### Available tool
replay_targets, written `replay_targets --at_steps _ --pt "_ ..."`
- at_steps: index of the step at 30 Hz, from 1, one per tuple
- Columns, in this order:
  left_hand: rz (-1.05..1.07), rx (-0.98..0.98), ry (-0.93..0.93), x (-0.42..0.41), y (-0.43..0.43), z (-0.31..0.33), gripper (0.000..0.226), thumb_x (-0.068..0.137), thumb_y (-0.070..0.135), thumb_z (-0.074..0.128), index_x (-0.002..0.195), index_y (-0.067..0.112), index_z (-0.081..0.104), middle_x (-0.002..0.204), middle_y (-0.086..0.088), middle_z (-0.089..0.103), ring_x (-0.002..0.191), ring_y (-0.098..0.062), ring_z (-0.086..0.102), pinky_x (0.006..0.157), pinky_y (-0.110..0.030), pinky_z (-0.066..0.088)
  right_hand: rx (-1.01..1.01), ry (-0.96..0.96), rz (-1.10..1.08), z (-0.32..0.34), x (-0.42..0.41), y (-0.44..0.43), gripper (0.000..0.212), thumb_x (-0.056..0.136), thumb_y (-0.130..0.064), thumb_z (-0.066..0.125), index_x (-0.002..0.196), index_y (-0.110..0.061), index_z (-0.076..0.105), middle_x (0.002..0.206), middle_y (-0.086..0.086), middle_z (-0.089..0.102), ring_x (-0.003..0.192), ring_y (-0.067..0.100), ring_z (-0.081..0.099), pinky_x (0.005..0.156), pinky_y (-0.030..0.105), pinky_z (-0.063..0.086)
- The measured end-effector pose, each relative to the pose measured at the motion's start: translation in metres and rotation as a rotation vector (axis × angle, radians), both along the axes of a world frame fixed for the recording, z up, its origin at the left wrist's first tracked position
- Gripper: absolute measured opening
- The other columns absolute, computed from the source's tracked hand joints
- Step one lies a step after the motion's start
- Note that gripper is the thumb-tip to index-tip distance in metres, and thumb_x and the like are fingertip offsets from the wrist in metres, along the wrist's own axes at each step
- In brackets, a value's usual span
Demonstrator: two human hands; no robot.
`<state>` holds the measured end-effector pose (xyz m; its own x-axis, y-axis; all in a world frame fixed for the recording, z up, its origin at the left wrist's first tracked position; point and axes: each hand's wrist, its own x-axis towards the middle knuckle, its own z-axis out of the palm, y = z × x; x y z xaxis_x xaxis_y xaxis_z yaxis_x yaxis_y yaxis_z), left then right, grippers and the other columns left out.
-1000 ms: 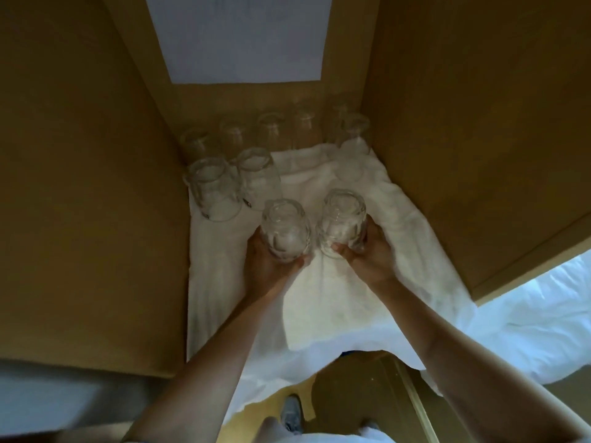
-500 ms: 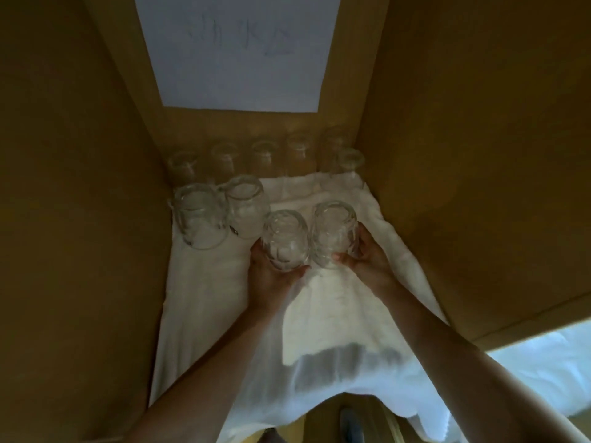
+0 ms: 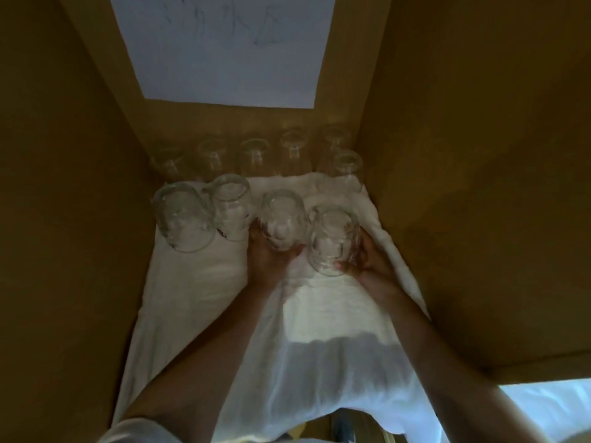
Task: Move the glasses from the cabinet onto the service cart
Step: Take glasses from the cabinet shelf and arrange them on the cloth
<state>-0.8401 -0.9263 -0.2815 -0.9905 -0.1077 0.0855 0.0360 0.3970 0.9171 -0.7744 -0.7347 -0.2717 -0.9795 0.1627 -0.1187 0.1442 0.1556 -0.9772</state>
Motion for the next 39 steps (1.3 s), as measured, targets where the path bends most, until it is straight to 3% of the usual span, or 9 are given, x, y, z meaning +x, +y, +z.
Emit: replay_targets --at_steps 9,12,14,19,21,24,31,36,39 --pt "-0.097 -0.077 -0.035 -0.010 0.002 -0.016 0.114 0.068 0.016 0.084 0.148 -0.002 0.004 0.153 -0.016 0.019 0.142 -0.023 0.022 0.102 -0.001 0.008 0.006 -0.011 -0.012 -0.002 0.002 -0.001 0.098 0.061 -0.027 0.083 0.145 -0.020 0.033 0.145 -0.006 0.042 0.136 0.010 0.037 0.114 0.033 0.031" --pt "-0.157 -0.128 -0.007 -0.008 -0.013 -0.015 0.104 0.071 0.014 0.081 0.149 0.002 0.014 0.151 -0.013 0.031 0.139 -0.023 0.032 0.114 -0.022 0.023 0.016 0.016 -0.003 -0.003 0.001 -0.001 0.087 0.069 -0.008 0.081 0.142 -0.018 0.034 0.140 -0.006 0.045 0.133 0.010 0.040 0.107 0.019 0.034" --pt "-0.130 -0.118 -0.016 -0.006 -0.015 -0.013 0.100 0.070 0.017 0.083 0.148 0.002 0.023 0.145 -0.014 0.042 0.133 -0.023 0.042 0.112 -0.034 0.033 0.011 0.036 -0.002 -0.004 0.001 -0.001 0.081 0.071 0.001 0.077 0.137 -0.021 0.035 0.136 -0.007 0.046 0.131 0.009 0.041 0.103 0.012 0.034" --pt "-0.117 -0.076 -0.041 -0.006 -0.011 -0.005 0.084 0.071 0.004 0.080 0.137 -0.004 0.029 0.133 -0.017 0.051 0.121 -0.028 0.052 0.088 -0.011 0.035 0.002 0.039 -0.027 -0.003 0.004 -0.006 0.084 0.071 -0.001 0.078 0.140 -0.019 0.035 0.139 -0.005 0.044 0.135 0.014 0.039 0.112 0.029 0.031" --pt "-0.153 -0.105 -0.029 -0.011 -0.013 -0.003 0.081 0.072 0.002 0.079 0.135 -0.004 0.029 0.131 -0.019 0.052 0.121 -0.030 0.052 0.088 -0.012 0.035 0.020 0.030 -0.036 -0.001 0.008 -0.008 0.086 0.068 -0.014 0.084 0.138 -0.021 0.036 0.140 -0.007 0.044 0.135 0.014 0.040 0.113 0.031 0.031" --pt "-0.210 -0.154 -0.010 -0.020 -0.017 0.003 0.080 0.074 0.003 0.078 0.138 -0.005 0.030 0.135 -0.018 0.050 0.123 -0.029 0.050 0.095 -0.017 0.035 0.032 0.017 -0.034 -0.002 0.013 -0.008 0.111 0.050 -0.053 0.085 0.143 -0.020 0.036 0.144 -0.006 0.045 0.135 0.011 0.040 0.115 0.041 0.031" --pt "-0.257 -0.269 -0.025 -0.034 -0.017 0.010 0.055 0.076 0.008 0.076 0.119 -0.002 0.044 0.103 -0.010 0.060 0.095 -0.022 0.058 0.070 -0.013 0.033 0.019 0.007 -0.032 -0.006 0.012 -0.008 0.120 0.044 -0.066 0.083 0.144 -0.023 0.033 0.145 -0.008 0.044 0.135 0.009 0.039 0.115 0.042 0.031" --pt "-0.185 -0.229 -0.017 -0.029 -0.004 0.007 0.060 0.076 0.012 0.078 0.123 0.000 0.043 0.116 -0.014 0.061 0.108 -0.027 0.058 0.081 -0.016 0.037 0.045 0.003 -0.077 -0.003 0.022 -0.008 0.098 0.057 -0.027 0.089 0.140 -0.018 0.037 0.141 -0.001 0.047 0.132 0.014 0.043 0.113 0.045 0.033" --pt "-0.152 -0.234 -0.016 -0.026 0.001 0.007 0.067 0.076 0.016 0.079 0.130 0.004 0.040 0.123 -0.012 0.060 0.114 -0.026 0.058 0.085 -0.019 0.039 0.046 0.001 -0.072 -0.007 0.026 -0.006 0.086 0.060 -0.017 0.088 0.131 -0.029 0.042 0.137 -0.004 0.050 0.129 0.012 0.046 0.112 0.044 0.035"
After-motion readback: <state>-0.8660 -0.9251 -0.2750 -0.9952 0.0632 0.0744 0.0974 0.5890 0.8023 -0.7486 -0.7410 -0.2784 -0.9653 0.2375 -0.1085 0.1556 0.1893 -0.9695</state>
